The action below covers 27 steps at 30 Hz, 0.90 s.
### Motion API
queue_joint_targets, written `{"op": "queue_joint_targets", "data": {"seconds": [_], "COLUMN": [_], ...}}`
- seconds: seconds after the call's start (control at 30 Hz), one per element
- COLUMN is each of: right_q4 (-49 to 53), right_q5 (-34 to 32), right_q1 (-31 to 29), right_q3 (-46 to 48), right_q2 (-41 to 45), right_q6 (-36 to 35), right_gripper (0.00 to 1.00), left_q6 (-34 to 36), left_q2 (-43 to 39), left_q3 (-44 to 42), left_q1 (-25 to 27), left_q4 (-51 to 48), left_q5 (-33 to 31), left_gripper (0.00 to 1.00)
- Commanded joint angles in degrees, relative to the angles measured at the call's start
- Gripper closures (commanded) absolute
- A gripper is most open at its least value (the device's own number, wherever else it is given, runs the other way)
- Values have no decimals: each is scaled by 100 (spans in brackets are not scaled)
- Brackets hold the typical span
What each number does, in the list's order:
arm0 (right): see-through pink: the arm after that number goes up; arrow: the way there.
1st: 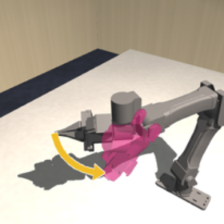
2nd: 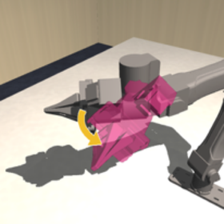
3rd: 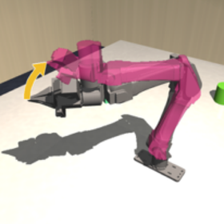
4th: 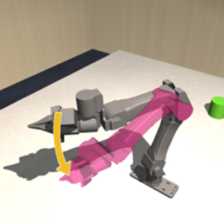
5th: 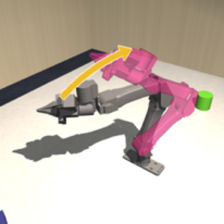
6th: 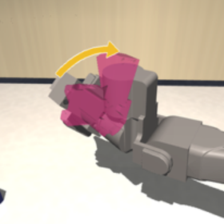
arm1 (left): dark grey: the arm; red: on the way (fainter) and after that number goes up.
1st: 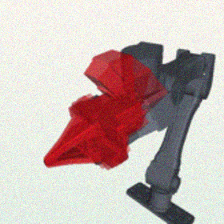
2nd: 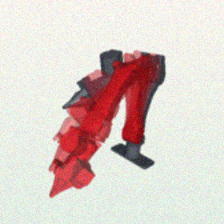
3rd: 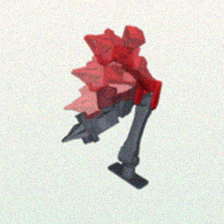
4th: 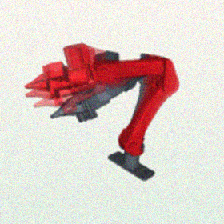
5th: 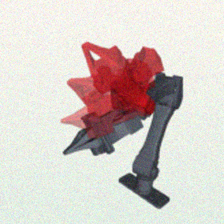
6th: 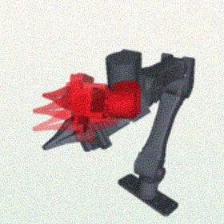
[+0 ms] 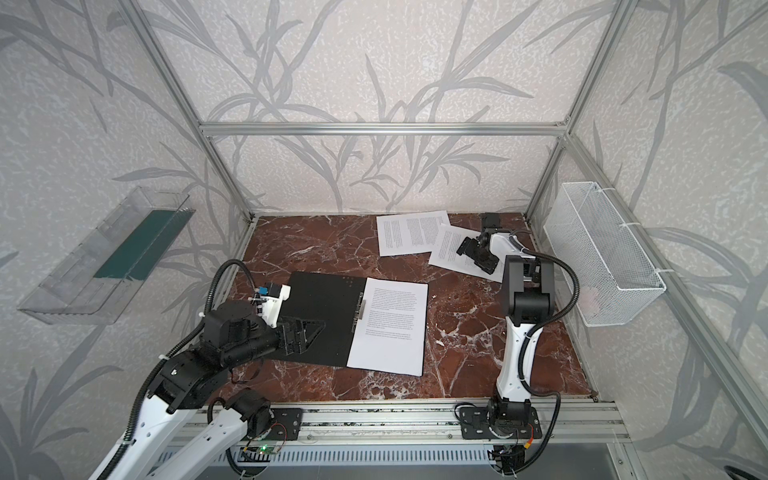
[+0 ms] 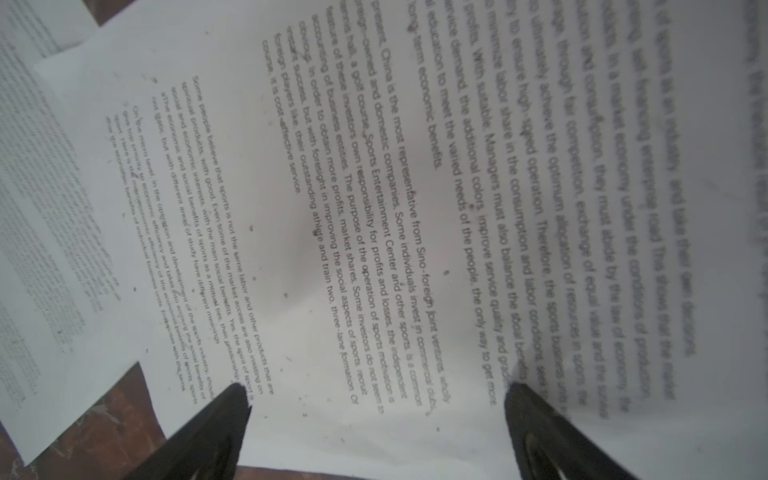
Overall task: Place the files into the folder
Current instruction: 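Pinch the nearer loose printed sheet with the right gripper and drag it toward the folder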
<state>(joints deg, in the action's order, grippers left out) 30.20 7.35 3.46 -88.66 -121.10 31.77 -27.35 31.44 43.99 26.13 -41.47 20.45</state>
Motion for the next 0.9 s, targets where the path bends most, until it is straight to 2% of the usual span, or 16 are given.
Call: {"op": "queue_joint_targets", "data": {"seconds": [0.0,0.13,0.4,0.63,0.87], "right_q4": [52,77,312,257,324], "right_q5": [-346,-371,62,437,504], "right_q1": [16,-316,-1188,-1435,-1436], "right_q3": [519,507,-640,-1104,-876], "right_q2": [710,964,33,-533,-570], "right_q6": [-236,-491,-694,-703,-655], "right_gripper": [3,3,3,3,3], "left_q6": [108,109,102,115,112], "left_q2": [-53,-33,-33,26,55], "left_q3": [-57,-62,-57,-54,-52], "left_q1": [-21,-25,-20,-21,-23], "left_q4": [111,113,82,81,77], "left_q5": [135,150,61,38,38], "left_gripper": [1,1,1,1,1]}}
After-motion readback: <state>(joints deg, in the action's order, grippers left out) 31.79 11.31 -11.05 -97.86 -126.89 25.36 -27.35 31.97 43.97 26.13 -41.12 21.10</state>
